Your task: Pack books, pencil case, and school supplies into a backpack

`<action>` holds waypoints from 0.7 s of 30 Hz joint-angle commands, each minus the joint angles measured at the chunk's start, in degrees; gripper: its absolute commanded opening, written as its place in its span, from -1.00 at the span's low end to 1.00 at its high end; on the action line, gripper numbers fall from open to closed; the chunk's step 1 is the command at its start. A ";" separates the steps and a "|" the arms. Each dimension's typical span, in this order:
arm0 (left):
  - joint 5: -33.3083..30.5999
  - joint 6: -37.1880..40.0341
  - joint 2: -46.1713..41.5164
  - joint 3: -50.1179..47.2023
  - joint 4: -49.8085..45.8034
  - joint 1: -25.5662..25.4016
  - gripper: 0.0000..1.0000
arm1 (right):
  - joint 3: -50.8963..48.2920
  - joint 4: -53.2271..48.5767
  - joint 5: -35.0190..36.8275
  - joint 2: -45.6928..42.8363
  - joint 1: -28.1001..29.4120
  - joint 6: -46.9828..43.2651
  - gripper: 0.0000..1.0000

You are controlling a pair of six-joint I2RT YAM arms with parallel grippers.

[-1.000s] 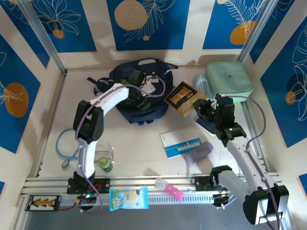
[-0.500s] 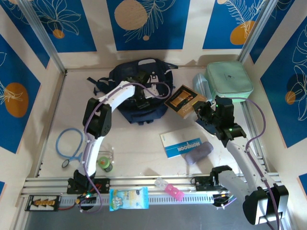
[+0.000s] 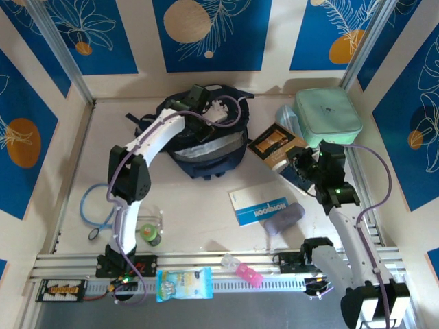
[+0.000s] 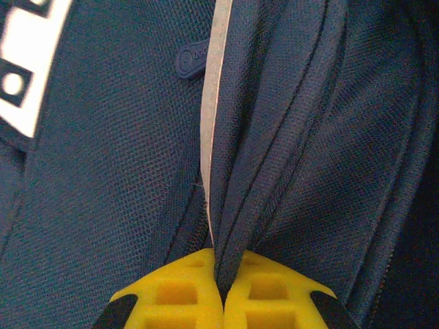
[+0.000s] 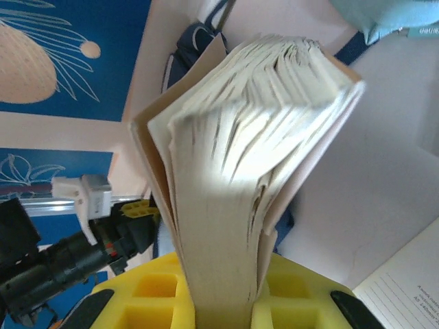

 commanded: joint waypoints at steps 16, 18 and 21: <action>7.45 -24.36 -11.02 2.82 17.93 -0.15 -1.00 | 3.33 18.83 -4.01 12.64 16.17 4.49 -0.78; 8.33 -25.24 -10.84 2.79 18.10 -0.21 -1.00 | 5.20 23.22 -3.29 17.25 17.42 6.26 -0.78; 8.98 -25.88 -10.97 2.88 18.02 -0.21 -1.00 | 9.82 30.21 -2.50 24.27 18.77 6.57 -0.78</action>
